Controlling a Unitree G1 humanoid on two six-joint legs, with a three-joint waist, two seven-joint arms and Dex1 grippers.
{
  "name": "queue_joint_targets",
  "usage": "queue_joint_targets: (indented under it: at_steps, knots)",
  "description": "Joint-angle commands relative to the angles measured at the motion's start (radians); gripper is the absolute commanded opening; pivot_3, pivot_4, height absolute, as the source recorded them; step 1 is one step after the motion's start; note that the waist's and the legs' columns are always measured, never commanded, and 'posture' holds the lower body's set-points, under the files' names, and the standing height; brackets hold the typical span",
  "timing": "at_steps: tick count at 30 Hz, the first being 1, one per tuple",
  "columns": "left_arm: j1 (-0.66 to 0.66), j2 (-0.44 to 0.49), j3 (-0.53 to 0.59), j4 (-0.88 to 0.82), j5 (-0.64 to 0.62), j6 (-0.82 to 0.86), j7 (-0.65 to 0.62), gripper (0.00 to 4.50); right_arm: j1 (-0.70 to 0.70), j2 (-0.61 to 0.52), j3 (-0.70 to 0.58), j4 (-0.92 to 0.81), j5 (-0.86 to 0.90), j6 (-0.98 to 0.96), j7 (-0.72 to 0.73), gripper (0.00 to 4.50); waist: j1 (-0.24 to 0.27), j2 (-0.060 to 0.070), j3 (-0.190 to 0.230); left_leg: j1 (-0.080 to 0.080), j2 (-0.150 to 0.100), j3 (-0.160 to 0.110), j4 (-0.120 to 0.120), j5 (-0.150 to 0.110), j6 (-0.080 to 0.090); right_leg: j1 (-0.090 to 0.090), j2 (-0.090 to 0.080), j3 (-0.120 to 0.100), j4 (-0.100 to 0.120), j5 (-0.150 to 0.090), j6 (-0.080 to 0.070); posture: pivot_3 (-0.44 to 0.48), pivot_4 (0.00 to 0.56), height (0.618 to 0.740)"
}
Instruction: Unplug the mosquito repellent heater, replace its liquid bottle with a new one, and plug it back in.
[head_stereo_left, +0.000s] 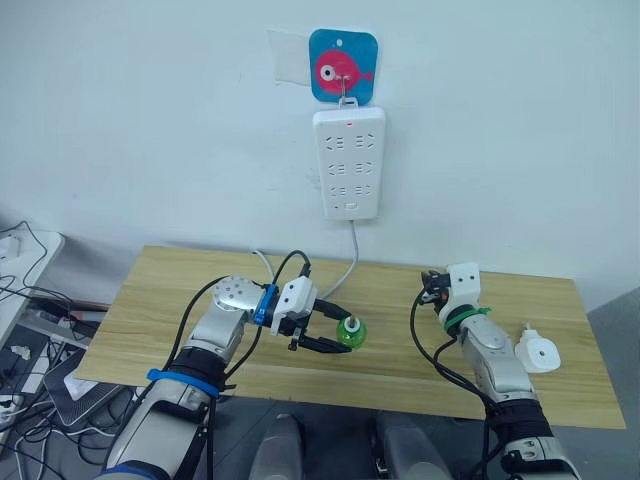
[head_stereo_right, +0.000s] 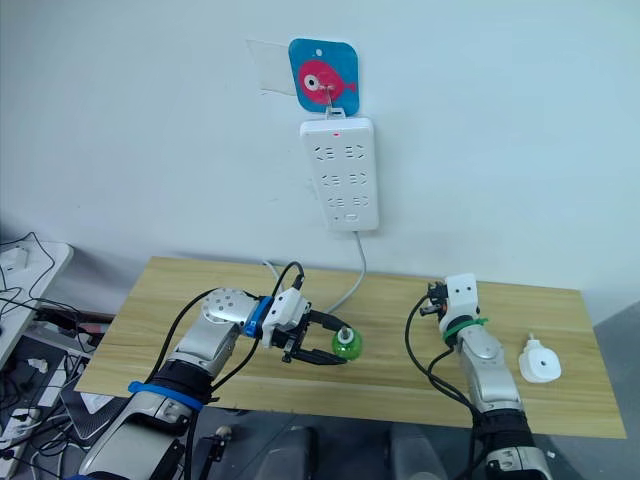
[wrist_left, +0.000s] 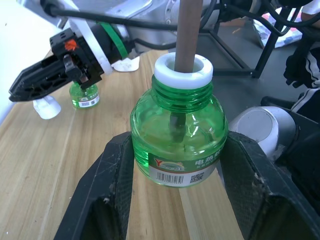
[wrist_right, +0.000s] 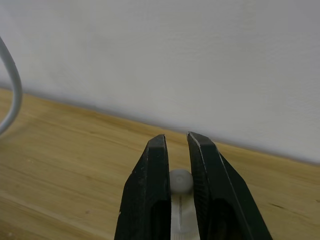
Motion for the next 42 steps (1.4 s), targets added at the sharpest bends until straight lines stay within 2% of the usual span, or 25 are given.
queue_joint_targets:
  at_steps: [1, 17, 18, 20, 25, 28, 32, 36, 42]
  knots:
    - [0.006, 0.007, 0.015, -0.031, -0.011, -0.003, 0.006, 2.18, -0.020, 0.008, -0.003, 0.037, -0.017, -0.045, -0.019, 0.22, 0.000, 0.000, 0.000, 0.000, 0.000, 0.000, 0.000, 0.000, 0.000, 0.000, 0.000, 0.000, 0.000, 0.000, 0.000, 0.040, 0.201, 0.740]
    - [-0.002, 0.006, 0.012, -0.025, -0.011, -0.004, 0.010, 2.18, -0.064, 0.013, -0.018, 0.196, -0.014, -0.107, -0.025, 0.22, 0.001, 0.000, 0.000, 0.000, 0.000, 0.000, 0.000, 0.000, 0.000, 0.000, 0.000, 0.000, 0.000, 0.000, 0.000, 0.041, 0.195, 0.740]
    - [-0.002, 0.007, 0.012, -0.026, -0.011, -0.004, 0.010, 2.18, -0.063, 0.013, -0.018, 0.197, -0.013, -0.109, -0.025, 0.96, 0.001, 0.000, 0.000, 0.000, 0.000, 0.000, 0.000, 0.000, 0.000, 0.000, 0.000, 0.000, 0.000, 0.000, 0.000, 0.041, 0.195, 0.740]
    - [-0.002, 0.007, 0.012, -0.026, -0.011, -0.004, 0.009, 2.18, -0.060, 0.011, -0.019, 0.195, -0.011, -0.112, -0.023, 1.54, 0.001, 0.000, 0.000, 0.000, 0.000, 0.000, 0.000, 0.000, 0.000, 0.000, 0.000, 0.000, 0.000, 0.000, 0.000, 0.041, 0.194, 0.740]
    - [-0.005, 0.005, 0.012, -0.022, -0.010, -0.005, 0.011, 2.18, -0.043, -0.006, -0.012, 0.160, -0.023, -0.116, -0.018, 3.36, 0.002, 0.000, 0.000, 0.000, 0.000, 0.000, 0.000, 0.000, 0.000, 0.000, 0.000, 0.000, 0.000, 0.000, 0.000, 0.039, 0.193, 0.740]
    - [-0.004, 0.004, 0.013, -0.023, -0.011, -0.006, 0.013, 2.18, -0.011, -0.019, -0.014, 0.071, -0.011, -0.097, 0.000, 4.44, 0.002, 0.000, 0.000, 0.000, 0.000, 0.000, 0.000, 0.000, 0.000, 0.000, 0.000, 0.000, 0.000, 0.000, 0.000, 0.040, 0.192, 0.740]
    - [-0.004, 0.005, 0.014, -0.021, -0.010, -0.006, 0.015, 2.18, 0.062, -0.059, 0.005, -0.150, 0.016, -0.005, 0.072, 4.48, 0.003, 0.000, 0.000, -0.001, 0.000, 0.000, 0.000, 0.000, 0.000, 0.000, 0.000, 0.000, 0.000, 0.000, 0.000, 0.036, 0.194, 0.740]
    - [0.000, 0.003, 0.016, -0.015, -0.010, -0.010, 0.018, 2.18, 0.123, -0.112, 0.016, -0.385, 0.114, 0.164, 0.180, 4.48, 0.002, 0.000, 0.000, -0.001, 0.000, 0.000, 0.000, 0.000, 0.000, 0.000, 0.000, 0.000, 0.000, 0.000, 0.000, 0.016, 0.194, 0.740]
    - [-0.013, -0.007, 0.021, 0.012, -0.013, -0.025, 0.016, 2.18, 0.214, -0.290, 0.040, -0.674, 0.299, 0.365, 0.424, 4.48, 0.004, 0.000, 0.000, -0.001, 0.000, -0.001, 0.000, 0.000, 0.000, 0.000, 0.000, 0.000, -0.001, 0.000, 0.000, -0.002, 0.190, 0.740]
